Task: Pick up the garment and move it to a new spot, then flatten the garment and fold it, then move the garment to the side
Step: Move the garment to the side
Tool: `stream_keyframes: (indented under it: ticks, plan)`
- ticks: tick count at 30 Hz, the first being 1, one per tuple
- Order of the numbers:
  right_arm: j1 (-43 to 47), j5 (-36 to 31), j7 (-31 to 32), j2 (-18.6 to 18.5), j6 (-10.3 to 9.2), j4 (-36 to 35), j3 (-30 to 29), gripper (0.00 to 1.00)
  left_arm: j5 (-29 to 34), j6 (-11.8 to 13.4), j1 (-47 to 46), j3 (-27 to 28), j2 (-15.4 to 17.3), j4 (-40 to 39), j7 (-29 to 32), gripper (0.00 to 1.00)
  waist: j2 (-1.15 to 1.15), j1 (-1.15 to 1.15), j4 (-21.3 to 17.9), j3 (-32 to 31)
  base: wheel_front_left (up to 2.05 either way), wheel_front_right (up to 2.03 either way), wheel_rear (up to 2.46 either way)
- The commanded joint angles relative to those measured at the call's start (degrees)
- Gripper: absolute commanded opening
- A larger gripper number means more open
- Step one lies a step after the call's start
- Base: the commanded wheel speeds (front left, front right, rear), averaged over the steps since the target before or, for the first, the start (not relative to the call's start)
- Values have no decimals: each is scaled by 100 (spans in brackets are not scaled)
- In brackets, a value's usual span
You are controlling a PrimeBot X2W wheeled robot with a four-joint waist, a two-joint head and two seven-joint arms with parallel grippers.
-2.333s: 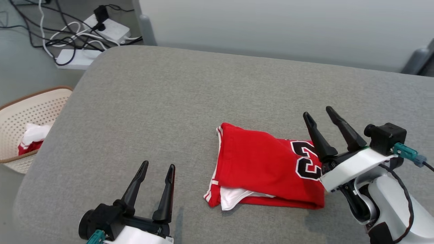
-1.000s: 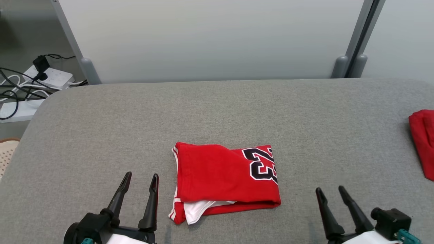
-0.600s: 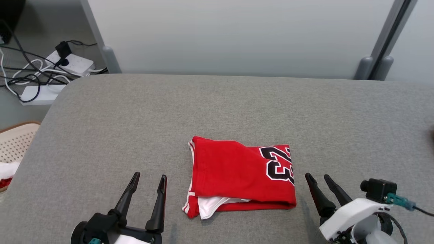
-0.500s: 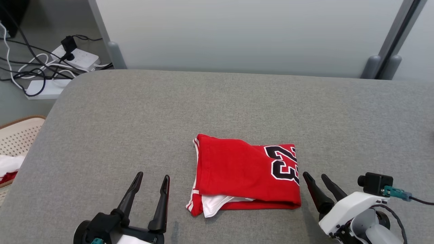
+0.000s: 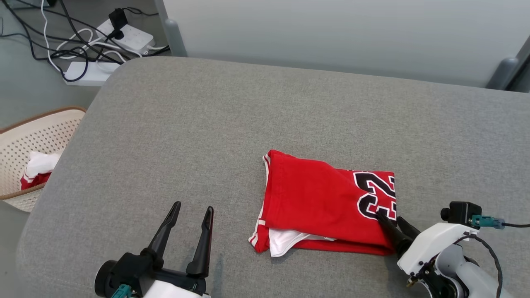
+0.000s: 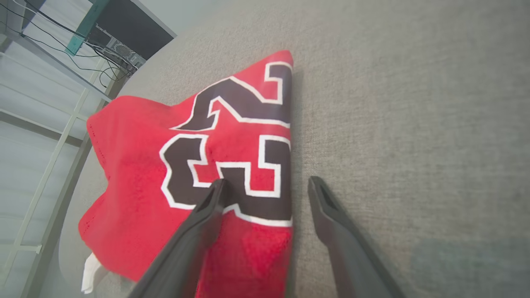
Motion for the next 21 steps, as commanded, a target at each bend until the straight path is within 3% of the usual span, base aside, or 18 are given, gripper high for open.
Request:
stream_keyframes:
  ticks: [1, 5, 6, 7, 8, 13, 21]
  plan:
    - [-142, 103, 40, -3, 25, -49, 129, 100, -46, 26, -293, 163, 9, -163, -59, 100, 0, 0, 63, 75, 0, 0, 0]
    - [-191, 246, 28, 13, 25, -29, 327, 100, -49, 25, -330, 162, 9, -149, -59, 100, 0, 0, 100, 125, 0, 0, 0]
    - [-201, 271, 7, 8, 25, -40, 381, 73, -49, 24, -335, 163, 9, -147, -59, 100, 0, 0, 104, 132, 0, 0, 0]
    - [-208, 302, -11, -1, 25, -49, 426, 20, -49, 22, -340, 166, 9, -146, -59, 100, 0, 0, 106, 136, 0, 0, 0]
    - [-216, 323, -41, -17, 25, -65, 477, 0, -48, 20, -346, 172, 9, -144, -59, 100, 0, 0, 106, 137, 0, 0, 0]
    - [-258, 250, -334, -200, 25, -201, 771, 0, -20, 29, -346, 209, 9, -138, -59, 100, 0, 0, 52, 111, 0, 0, 0]
    - [-581, -463, -1073, -590, 25, -333, 1248, 0, -3, 24, -340, 224, 9, -165, -59, 100, 0, 0, -175, 72, 0, 0, 0]
